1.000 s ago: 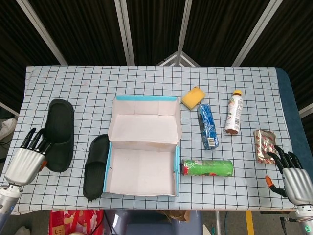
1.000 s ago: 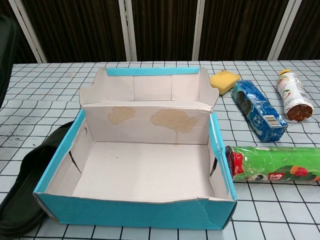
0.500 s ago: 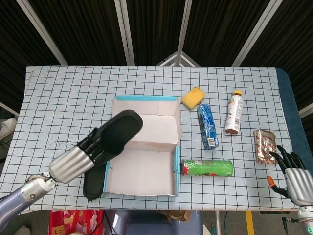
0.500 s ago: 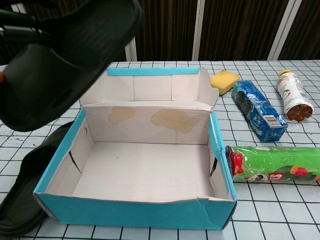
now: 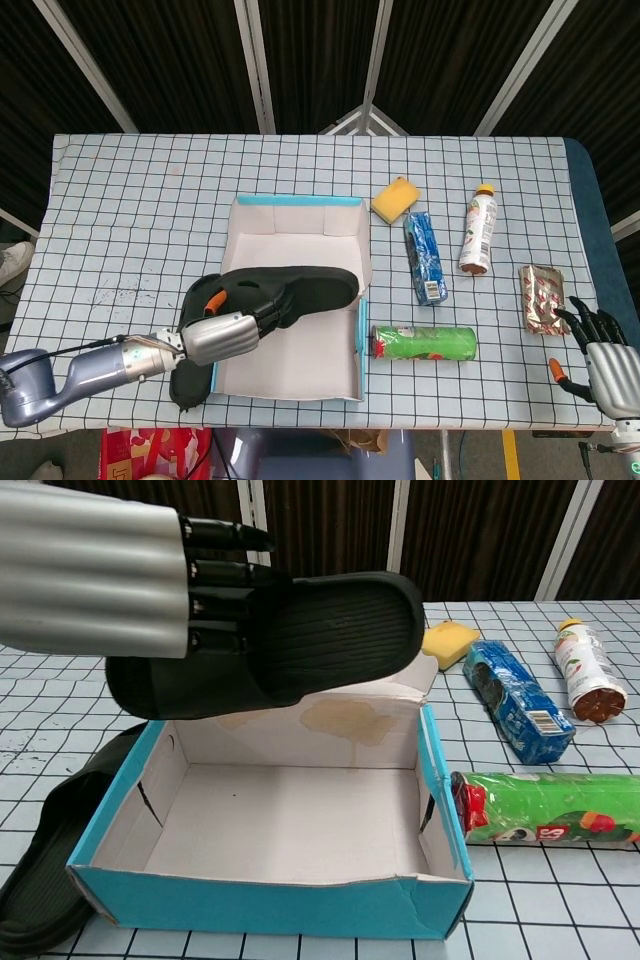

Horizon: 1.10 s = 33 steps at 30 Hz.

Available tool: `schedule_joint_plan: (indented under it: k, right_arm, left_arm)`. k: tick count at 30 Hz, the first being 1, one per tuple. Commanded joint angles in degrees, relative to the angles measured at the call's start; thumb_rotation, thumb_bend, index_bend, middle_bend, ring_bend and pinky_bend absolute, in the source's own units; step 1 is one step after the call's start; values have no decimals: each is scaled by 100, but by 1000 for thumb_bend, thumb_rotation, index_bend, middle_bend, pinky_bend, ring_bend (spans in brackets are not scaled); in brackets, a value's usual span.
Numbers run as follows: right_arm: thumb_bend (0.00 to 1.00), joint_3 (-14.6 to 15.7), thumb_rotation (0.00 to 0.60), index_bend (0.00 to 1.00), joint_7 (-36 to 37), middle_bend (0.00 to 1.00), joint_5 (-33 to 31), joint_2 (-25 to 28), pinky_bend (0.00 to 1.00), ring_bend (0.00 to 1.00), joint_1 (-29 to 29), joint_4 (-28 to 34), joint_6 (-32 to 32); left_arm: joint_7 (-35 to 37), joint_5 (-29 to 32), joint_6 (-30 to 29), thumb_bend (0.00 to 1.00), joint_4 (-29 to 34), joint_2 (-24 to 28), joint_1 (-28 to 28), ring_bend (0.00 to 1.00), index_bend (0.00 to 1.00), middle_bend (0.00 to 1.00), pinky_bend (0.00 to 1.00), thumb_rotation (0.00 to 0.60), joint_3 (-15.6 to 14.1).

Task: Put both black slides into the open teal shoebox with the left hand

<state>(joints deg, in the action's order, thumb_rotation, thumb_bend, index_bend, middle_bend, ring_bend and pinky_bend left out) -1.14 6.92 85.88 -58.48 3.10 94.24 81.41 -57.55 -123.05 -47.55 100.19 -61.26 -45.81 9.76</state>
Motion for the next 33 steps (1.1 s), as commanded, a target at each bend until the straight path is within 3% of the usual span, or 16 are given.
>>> schedule_joint_plan:
  k: [1,19,33]
  right_arm:
    - [392,2,600,172,1,52,0,1,70,125,8,-1,-18]
    - [393,-5,600,172,64,52,-34,24,70,125,-2,-6,-28]
    - [392,-8,600,172,29,52,-106,26,70,125,26,4,-127]
  left_arm:
    - [-24,-64,94,615,-189,-242,-176,98,445,503,146,600,35]
    - [164,-29,336,616,-734,-1058,-449,98,448,503,146,600,-462]
    - [599,348,686,616,-1460,-1658,-693,98,447,503,146,600,-692]
